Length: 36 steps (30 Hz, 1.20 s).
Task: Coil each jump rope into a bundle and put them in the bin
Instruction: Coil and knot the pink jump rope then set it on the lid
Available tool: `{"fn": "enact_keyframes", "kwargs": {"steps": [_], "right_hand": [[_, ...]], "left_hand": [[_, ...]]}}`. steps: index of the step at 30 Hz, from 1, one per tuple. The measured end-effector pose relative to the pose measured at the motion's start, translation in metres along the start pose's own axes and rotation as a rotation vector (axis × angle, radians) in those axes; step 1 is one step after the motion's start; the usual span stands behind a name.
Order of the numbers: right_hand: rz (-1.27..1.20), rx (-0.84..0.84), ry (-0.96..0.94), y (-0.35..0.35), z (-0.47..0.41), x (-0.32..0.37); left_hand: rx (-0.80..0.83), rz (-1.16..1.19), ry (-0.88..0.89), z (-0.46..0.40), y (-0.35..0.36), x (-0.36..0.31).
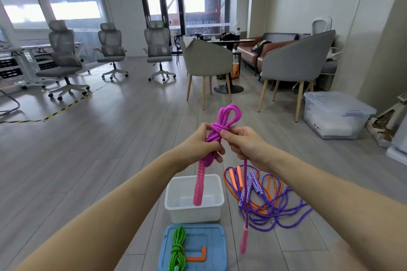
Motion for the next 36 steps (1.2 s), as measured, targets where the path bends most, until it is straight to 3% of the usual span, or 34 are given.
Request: {"fn": "enact_keyframes", "kwargs": {"steps": [3,6,12,15,17,21,23,25,29,32,36], "right_hand": [[0.018,-0.081,0.007,-0.010,-0.003,-0.002],[-0.013,-0.032,-0.011,-0.011,-0.002,-0.001],[-0.070,0.117,-0.031,-0.019,0.003,0.003],[-0.051,0.164,0.019,-0.020,0.003,-0.008],[-0.050,0.231,0.080,-0.017,0.002,-0.019],[0.148,0.344,0.167,-0.024,0.005,-0.040],[0.393,0.332,0.174,-0.034,0.007,-0.047],[0.590,0.302,0.199,-0.036,0.007,-0.050],[0.809,0.162,0.152,-0.023,0.001,-0.040],[0.889,0.094,0.085,-0.005,-0.002,-0.029],[0.848,0.068,0.111,0.009,0.001,-0.027]], "left_hand": [[-0.100,-0.224,0.113,0.000,-0.005,-0.007],[-0.187,-0.354,0.211,-0.002,-0.007,-0.015],[-0.207,-0.147,0.223,-0.007,-0.011,-0.028],[-0.264,0.065,0.171,-0.010,-0.021,-0.028],[-0.163,0.196,0.119,-0.011,-0.017,-0.026],[0.382,0.313,0.001,0.009,0.019,-0.021],[0.574,0.225,-0.086,0.024,0.035,-0.009],[0.629,0.037,-0.174,0.032,0.043,0.011],[0.587,-0.353,-0.284,0.028,0.050,0.052],[0.480,-0.556,-0.257,0.013,0.046,0.069],[0.172,-0.481,-0.200,-0.007,0.020,0.073]]}}
Point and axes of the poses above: each hand's wrist, its own z-axis away from the middle knuckle, its own y-axis out of the palm, x = y × z, the point moved 9 cm from there along -z, towards the middle knuckle, and after that the axes turned 7 degrees about y, right-handed, at the moved point
